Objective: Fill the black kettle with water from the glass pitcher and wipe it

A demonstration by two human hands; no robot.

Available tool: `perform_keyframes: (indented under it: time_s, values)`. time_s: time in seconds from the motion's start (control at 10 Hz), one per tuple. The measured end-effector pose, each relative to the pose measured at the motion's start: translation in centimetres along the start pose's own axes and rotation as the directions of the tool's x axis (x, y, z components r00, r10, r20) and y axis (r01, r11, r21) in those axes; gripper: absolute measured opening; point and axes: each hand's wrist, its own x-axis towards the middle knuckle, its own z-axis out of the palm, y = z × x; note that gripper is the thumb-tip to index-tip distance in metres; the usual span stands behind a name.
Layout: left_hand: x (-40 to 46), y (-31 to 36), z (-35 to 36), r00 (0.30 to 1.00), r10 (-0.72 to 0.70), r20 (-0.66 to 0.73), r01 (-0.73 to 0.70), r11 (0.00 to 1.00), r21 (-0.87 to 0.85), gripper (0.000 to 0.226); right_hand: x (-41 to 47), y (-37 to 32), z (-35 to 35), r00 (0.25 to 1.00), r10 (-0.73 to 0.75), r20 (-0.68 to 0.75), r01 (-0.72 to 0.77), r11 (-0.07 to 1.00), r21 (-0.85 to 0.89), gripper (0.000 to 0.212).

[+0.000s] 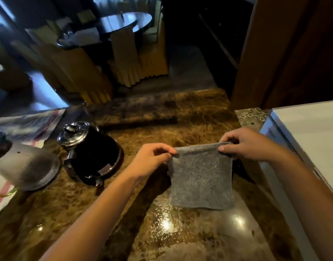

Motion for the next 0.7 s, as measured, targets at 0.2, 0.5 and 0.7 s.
perform_keyframes:
  time_s: [0.2,0.5,0.7]
  values:
    - [4.1,-2.0,0.9,0.984,0.143,-0.106,-0.076,0.876,0.476,0.019,4.5,3.2,2.9,0.965,0.107,-0.238,-0.176,0.94,-0.291,0.016]
    - [2.9,-5.1,2.1,0.976,0.076,0.202,-0.215,0.454,0.865,0.074,2.4,4.4,9.4,0.996,0.029,-0.082,-0.069,0.838,-0.542,0.07]
    - [3.8,-4.5,0.3,0.969,0.053,0.242,-0.233,0.527,0.817,0.069,3.4,2.7,8.0,0.991,0.128,-0.05,-0.136,0.876,-0.462,0.068]
